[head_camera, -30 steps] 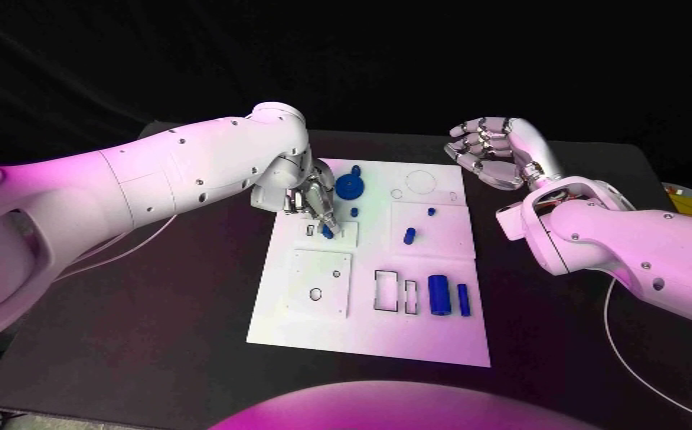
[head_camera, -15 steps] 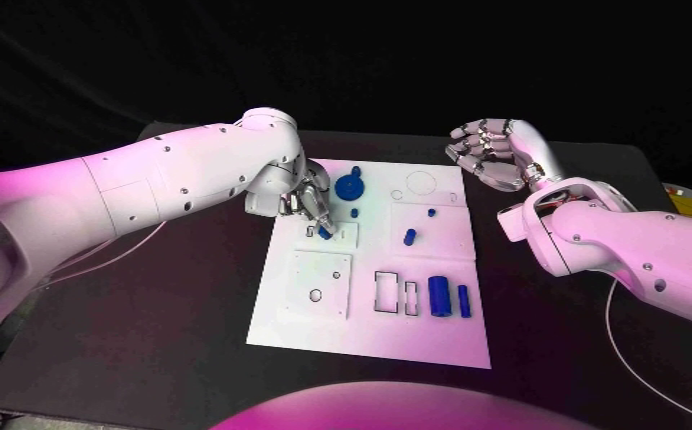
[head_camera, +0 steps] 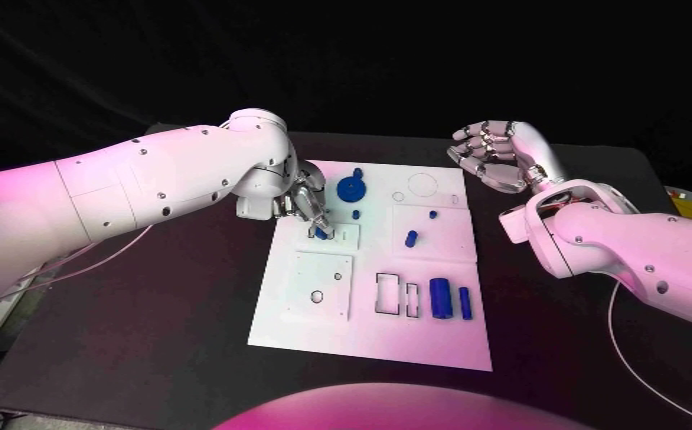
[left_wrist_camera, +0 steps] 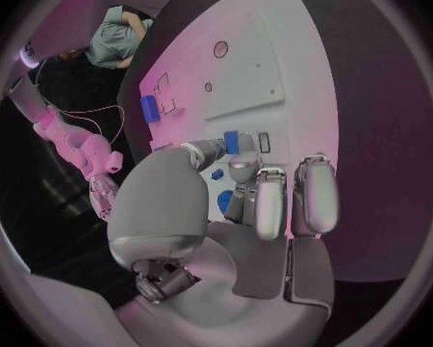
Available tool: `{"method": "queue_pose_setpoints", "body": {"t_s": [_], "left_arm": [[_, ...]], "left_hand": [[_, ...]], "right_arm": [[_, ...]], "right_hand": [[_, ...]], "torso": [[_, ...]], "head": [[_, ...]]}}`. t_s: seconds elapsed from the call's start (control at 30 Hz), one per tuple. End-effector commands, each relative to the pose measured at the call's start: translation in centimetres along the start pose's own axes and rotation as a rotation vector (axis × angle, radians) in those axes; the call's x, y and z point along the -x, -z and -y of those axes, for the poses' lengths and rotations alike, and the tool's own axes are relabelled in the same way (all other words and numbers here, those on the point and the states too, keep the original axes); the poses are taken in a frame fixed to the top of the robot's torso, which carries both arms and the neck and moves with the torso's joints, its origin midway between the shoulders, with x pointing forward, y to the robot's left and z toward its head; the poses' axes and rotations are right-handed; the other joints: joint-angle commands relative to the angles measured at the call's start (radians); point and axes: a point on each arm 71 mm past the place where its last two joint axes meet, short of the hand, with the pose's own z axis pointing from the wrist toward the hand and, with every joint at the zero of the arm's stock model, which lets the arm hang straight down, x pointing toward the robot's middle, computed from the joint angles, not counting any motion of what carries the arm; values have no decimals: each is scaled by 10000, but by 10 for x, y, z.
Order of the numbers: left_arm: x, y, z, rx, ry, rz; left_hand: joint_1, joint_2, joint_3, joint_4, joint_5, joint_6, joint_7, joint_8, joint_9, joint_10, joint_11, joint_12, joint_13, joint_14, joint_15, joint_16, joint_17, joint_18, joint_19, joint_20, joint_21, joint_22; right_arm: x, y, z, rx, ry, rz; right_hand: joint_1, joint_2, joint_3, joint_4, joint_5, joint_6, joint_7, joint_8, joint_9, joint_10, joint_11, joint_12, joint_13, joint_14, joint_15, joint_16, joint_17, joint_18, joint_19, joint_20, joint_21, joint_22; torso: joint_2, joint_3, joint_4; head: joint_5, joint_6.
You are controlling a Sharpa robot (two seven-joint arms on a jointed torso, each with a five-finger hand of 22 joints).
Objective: Assemble the parts on the task board
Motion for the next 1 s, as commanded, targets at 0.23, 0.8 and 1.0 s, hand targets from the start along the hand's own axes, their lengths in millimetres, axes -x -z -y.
{"method": "queue_pose_setpoints", "body": {"t_s": [0.23,0.8,1.0], "left_arm": [[1,6,4,-501,1324,820],[-3,-2,0,-273,1531,1342],[-6,-6,0,-130,1094,878]], "left_hand": [[-99,53,2052,-1897,25,86,-86,54,59,190,-49,169,187,761,-103,37,1528,-55,28,-24,33,-20],[-150,-3,2185,-1933,33,125,-109,69,111,270,-73,244,288,762,-124,37,1529,-62,63,-40,49,17],[-151,-51,2264,-1987,29,124,-116,68,138,267,-81,239,275,760,-134,33,1521,-67,82,-51,59,40]], "right_arm": [[-1,0,0,72,27,-153],[-1,1,1,67,32,-154],[-1,1,1,60,31,-160]], "right_hand": [[-17,-70,51,-6,61,-96,508,74,-11,-21,51,-45,-36,-14,25,-76,-24,27,-23,81,-76,-33],[-17,-70,51,-6,61,-96,508,74,-11,-21,51,-45,-36,-14,25,-76,-24,27,-23,81,-76,-33],[-20,-70,52,-7,62,-98,509,80,-12,-25,53,-45,-49,-16,27,-86,-31,28,-25,83,-82,-45]], "torso": [[17,-2,-8],[18,-11,-18],[21,-6,-16]], "head": [[-18,43],[18,13],[11,-3]]}}
